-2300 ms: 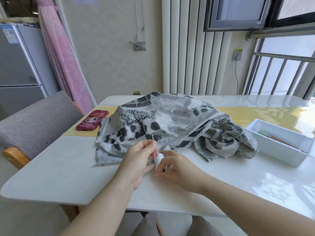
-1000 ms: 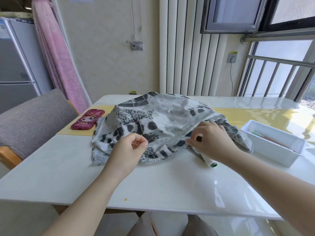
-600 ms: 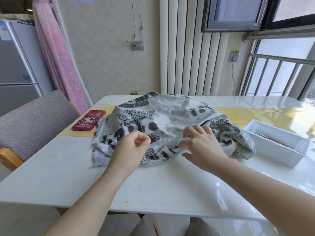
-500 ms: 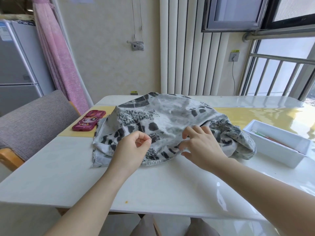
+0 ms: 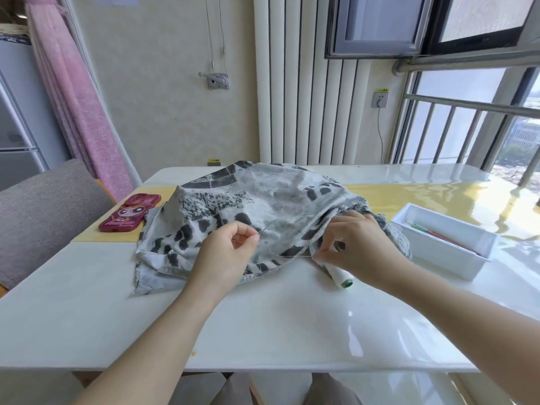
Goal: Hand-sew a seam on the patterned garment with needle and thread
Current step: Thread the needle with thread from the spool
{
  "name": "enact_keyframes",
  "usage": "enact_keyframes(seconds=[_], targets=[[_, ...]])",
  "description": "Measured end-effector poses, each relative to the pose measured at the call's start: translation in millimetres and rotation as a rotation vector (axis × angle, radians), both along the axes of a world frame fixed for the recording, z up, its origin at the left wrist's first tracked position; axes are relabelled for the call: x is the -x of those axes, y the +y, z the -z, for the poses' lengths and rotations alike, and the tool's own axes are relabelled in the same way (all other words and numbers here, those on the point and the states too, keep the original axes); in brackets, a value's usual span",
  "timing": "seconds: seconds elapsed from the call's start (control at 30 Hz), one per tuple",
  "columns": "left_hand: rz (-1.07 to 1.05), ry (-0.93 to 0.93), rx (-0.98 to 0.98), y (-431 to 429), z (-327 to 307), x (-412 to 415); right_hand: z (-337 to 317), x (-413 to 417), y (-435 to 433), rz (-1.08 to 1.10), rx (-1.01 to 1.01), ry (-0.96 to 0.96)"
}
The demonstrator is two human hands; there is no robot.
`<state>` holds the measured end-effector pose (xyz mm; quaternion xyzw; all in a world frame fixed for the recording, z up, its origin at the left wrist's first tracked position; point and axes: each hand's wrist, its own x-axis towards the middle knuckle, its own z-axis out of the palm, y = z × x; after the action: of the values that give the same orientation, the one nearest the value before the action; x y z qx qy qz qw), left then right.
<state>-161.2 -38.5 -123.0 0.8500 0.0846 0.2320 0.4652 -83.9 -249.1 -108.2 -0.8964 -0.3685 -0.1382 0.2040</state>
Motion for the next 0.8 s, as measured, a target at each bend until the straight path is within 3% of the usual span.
enact_keyframes(seconds=[0.13, 0.27, 0.43, 0.53, 0.63, 0.8], targets=[[0.038, -0.014, -0.026, -22.4, -6.5, -11.8, -15.9, -16.6, -32.6, 0.165, -0.137, 0.117], [0.080, -0.014, -0.064, -50.3, -17.2, -29.8, -26.0, -48.3, -83.9, 0.354, -0.147, 0.040], [0.133, -0.022, -0.078, -78.5, -26.6, -52.2, -17.2, -92.0, -132.8, 0.550, 0.015, 0.045], [0.153, -0.026, -0.085, -89.4, -30.4, -63.1, -7.2, -111.3, -145.8, 0.567, 0.200, 0.074], [0.146, -0.019, -0.102, -95.8, -34.1, -70.9, -7.7, -120.0, -152.3, 0.513, 0.227, 0.172], [0.149, -0.017, -0.109, -98.3, -36.0, -80.4, -13.6, -128.5, -160.2, 0.558, 0.221, 0.166]])
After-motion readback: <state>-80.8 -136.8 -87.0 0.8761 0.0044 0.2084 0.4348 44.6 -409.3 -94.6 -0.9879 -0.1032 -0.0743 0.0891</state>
